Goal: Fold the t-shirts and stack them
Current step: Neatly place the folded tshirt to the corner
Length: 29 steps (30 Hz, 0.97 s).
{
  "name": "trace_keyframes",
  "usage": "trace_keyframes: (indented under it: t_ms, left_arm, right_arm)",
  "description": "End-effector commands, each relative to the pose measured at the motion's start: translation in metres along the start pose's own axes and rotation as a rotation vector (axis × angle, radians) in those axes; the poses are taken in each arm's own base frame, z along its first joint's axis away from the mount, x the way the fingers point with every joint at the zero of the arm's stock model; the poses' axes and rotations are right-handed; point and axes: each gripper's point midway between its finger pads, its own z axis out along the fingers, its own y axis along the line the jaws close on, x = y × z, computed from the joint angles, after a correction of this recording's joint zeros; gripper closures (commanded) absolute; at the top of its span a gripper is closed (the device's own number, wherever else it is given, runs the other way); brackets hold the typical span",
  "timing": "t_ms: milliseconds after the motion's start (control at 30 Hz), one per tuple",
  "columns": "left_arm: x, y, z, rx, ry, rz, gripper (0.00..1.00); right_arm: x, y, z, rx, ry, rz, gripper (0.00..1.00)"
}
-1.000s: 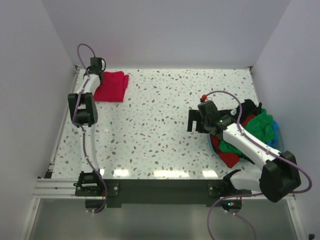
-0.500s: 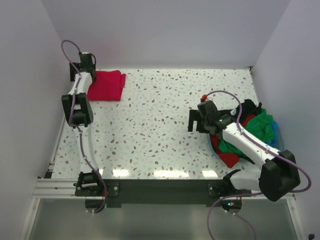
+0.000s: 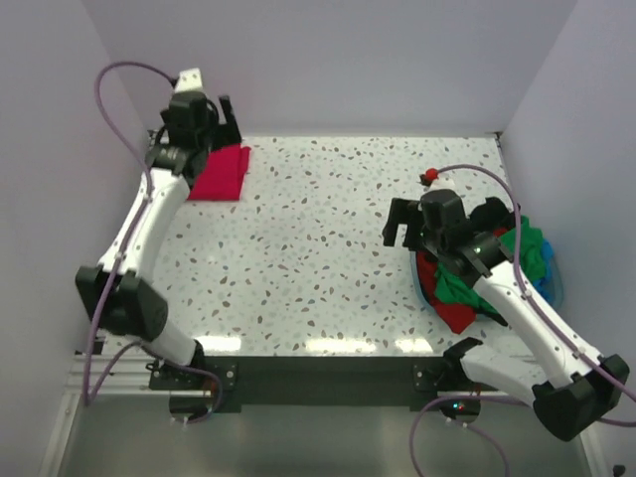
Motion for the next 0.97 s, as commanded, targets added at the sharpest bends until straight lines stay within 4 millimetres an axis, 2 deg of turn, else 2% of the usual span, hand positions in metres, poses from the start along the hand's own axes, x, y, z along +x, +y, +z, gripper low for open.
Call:
trace_keyframes:
  t_ms: [0, 33, 67, 133, 167, 200, 267, 367, 467, 500, 567, 767, 933]
  left_arm:
    - [0.094, -0.049, -0.066, 0.181, 0.175, -0.07, 0.0]
    - [0.113, -0.055, -0.08, 0.213, 0.202, -0.071, 0.0]
    - [0.148, -0.063, -0.103, 0.253, 0.236, -0.089, 0.0]
    - [0.18, -0.068, -0.125, 0.288, 0.275, -0.066, 0.0]
    - [0.204, -0.063, -0.134, 0.261, 0.322, -0.078, 0.0]
    - [0.219, -0.057, -0.151, 0.227, 0.348, -0.042, 0.0]
    - [0.244, -0.049, -0.172, 0.201, 0.386, -0.052, 0.0]
    - [0.268, -0.022, -0.181, 0.153, 0.399, -0.043, 0.0]
    - [0.282, 0.004, -0.186, 0.054, 0.422, -0.041, 0.0]
    - [0.284, 0.008, -0.187, 0.037, 0.425, -0.04, 0.0]
    - [0.286, 0.016, -0.188, 0.006, 0.423, -0.038, 0.0]
    - [0.274, 0.019, -0.19, -0.007, 0.386, -0.052, 0.0]
    - [0.258, 0.018, -0.191, -0.006, 0.354, -0.052, 0.0]
  right_arm:
    - [0.001, -0.006, -0.02, -0.007, -0.009, 0.0, 0.01]
    - [0.002, -0.006, -0.024, -0.014, -0.012, 0.013, 0.01]
    - [0.0, -0.005, -0.032, -0.029, -0.028, 0.023, 0.01]
    - [0.007, -0.005, -0.036, -0.052, -0.028, 0.045, 0.01]
    - [0.009, -0.004, -0.037, -0.063, -0.029, 0.051, 0.01]
    - [0.013, -0.005, -0.039, -0.082, -0.046, 0.06, 0.01]
    - [0.021, 0.004, -0.04, -0.144, -0.034, 0.083, 0.02]
    - [0.041, 0.014, -0.038, -0.235, -0.021, 0.15, 0.01]
    - [0.055, 0.023, -0.034, -0.311, -0.015, 0.191, 0.01]
    - [0.062, 0.022, -0.033, -0.314, -0.001, 0.209, 0.01]
    - [0.064, 0.02, -0.032, -0.312, -0.011, 0.216, 0.01]
    - [0.064, 0.012, -0.031, -0.272, -0.02, 0.2, 0.01]
    - [0.07, 0.01, -0.021, -0.241, 0.022, 0.183, 0.01]
